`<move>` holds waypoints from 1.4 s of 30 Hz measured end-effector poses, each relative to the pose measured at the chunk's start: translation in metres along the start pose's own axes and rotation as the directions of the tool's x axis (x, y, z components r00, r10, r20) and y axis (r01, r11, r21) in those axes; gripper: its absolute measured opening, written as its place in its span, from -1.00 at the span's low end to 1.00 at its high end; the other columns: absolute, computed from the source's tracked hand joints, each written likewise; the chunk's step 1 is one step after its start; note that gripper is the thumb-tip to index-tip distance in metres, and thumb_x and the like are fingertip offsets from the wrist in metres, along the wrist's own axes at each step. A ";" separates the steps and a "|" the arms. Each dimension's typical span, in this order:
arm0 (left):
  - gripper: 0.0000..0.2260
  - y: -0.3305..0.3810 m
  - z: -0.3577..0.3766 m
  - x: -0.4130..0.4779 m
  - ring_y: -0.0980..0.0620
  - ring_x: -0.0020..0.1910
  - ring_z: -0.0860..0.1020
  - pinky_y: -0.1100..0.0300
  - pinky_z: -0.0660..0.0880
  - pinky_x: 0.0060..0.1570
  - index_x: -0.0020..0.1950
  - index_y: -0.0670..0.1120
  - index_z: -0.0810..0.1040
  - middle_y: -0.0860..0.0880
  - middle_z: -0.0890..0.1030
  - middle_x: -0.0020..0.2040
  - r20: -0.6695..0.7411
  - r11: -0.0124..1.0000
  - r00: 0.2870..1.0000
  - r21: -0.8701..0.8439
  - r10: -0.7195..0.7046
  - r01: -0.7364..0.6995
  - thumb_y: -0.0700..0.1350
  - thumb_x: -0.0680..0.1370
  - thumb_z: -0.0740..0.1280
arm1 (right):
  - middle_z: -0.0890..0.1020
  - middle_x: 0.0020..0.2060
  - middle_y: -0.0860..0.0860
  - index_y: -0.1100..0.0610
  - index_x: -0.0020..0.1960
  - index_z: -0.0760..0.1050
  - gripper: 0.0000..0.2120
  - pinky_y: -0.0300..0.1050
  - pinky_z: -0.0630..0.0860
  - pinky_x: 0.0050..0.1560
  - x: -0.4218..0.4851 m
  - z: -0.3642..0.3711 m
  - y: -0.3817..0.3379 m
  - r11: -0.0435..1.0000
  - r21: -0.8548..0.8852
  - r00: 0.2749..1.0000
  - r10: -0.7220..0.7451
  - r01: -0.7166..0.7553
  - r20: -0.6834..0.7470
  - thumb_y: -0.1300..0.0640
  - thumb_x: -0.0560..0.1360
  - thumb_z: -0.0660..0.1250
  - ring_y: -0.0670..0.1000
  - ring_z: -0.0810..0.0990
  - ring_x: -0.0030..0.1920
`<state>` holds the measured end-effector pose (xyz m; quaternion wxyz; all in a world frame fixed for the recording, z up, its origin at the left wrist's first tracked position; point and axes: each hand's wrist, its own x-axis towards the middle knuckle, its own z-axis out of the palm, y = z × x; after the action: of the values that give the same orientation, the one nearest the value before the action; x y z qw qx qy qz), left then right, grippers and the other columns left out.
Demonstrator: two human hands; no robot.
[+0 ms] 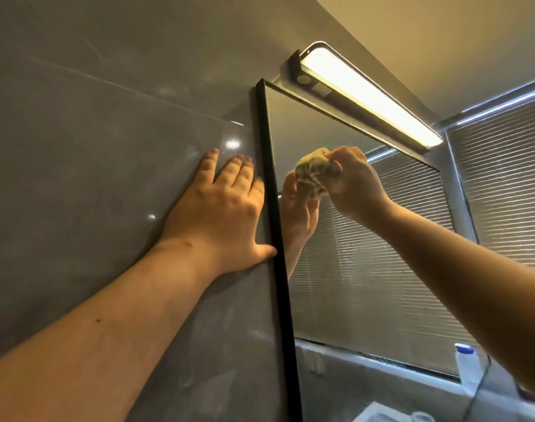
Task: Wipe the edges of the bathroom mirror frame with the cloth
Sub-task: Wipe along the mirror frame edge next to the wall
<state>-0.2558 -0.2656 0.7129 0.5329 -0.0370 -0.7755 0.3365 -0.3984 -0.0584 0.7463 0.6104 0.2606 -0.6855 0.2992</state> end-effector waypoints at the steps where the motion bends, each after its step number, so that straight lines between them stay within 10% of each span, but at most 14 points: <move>1: 0.01 0.000 -0.001 0.000 -0.15 0.55 0.13 -0.23 -0.04 0.49 0.53 -0.16 0.22 -0.22 0.20 0.55 -0.005 1.000 1.000 -0.001 0.003 -0.003 0.53 0.32 0.18 | 0.53 0.11 0.22 0.24 0.22 0.51 -0.70 -0.02 0.51 0.03 -0.013 -0.003 0.003 0.999 0.031 1.000 0.018 -0.017 -0.019 0.21 0.51 0.40 0.20 0.56 0.05; 7: -0.05 0.019 0.002 -0.020 -0.17 0.56 0.09 -0.22 -0.10 0.50 0.55 -0.17 0.17 -0.22 0.17 0.56 0.031 0.999 0.999 -0.053 -0.007 0.009 0.44 0.37 0.22 | 0.61 -0.06 0.11 0.12 0.10 0.49 -0.85 -0.12 0.51 -0.09 -0.117 -0.032 0.015 0.941 0.277 0.957 0.244 -0.195 -0.156 0.16 0.55 0.38 0.04 0.59 -0.11; 16: 0.10 0.059 0.017 -0.073 -0.18 0.58 -0.06 -0.23 -0.20 0.49 0.58 -0.22 -0.03 -0.22 -0.02 0.59 0.190 0.995 0.977 -0.007 0.098 -0.098 0.57 0.34 0.07 | 0.61 -0.03 0.20 0.14 0.12 0.48 -0.84 -0.19 0.61 -0.07 -0.296 -0.045 -0.002 0.697 0.501 0.812 0.583 -0.513 0.019 0.28 0.56 0.34 0.01 0.64 -0.09; 31: 0.17 0.089 0.031 -0.102 -0.30 0.55 -0.13 -0.28 -0.23 0.46 0.55 -0.30 -0.13 -0.30 -0.11 0.57 0.235 0.990 0.967 0.076 0.095 -0.116 0.60 0.31 -0.04 | 0.50 -0.03 -0.07 0.15 0.00 0.57 -0.76 -0.17 0.51 0.05 -0.354 0.015 -0.053 0.923 0.286 0.965 0.236 -0.259 0.111 0.36 0.38 0.45 0.01 0.54 0.00; 36: 0.16 0.091 0.033 -0.103 -0.28 0.56 -0.09 -0.27 -0.14 0.49 0.56 -0.29 -0.09 -0.29 -0.07 0.58 0.214 0.989 0.971 0.079 0.105 -0.125 0.60 0.30 -0.04 | 0.46 -0.20 -0.01 0.10 -0.21 0.43 -0.86 0.05 0.46 -0.12 -0.373 0.020 -0.007 0.845 0.147 0.857 0.499 -0.515 0.129 0.32 0.42 0.30 0.08 0.46 -0.14; 42: 0.17 0.090 0.037 -0.107 -0.24 0.57 -0.05 -0.22 -0.10 0.50 0.56 -0.27 -0.07 -0.26 -0.03 0.58 0.152 0.991 0.984 0.079 0.096 -0.109 0.60 0.28 -0.01 | 0.45 -0.07 0.05 -0.11 -0.21 0.39 -0.83 -0.41 0.35 -0.04 -0.382 0.016 -0.009 0.807 0.191 0.828 0.531 -0.559 0.180 0.04 0.56 0.18 -0.15 0.43 -0.04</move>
<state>-0.2688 -0.2586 0.5690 0.4570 -0.0288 -0.7946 0.3986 -0.3572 -0.0797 0.3667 0.4220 0.1403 -0.7257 0.5250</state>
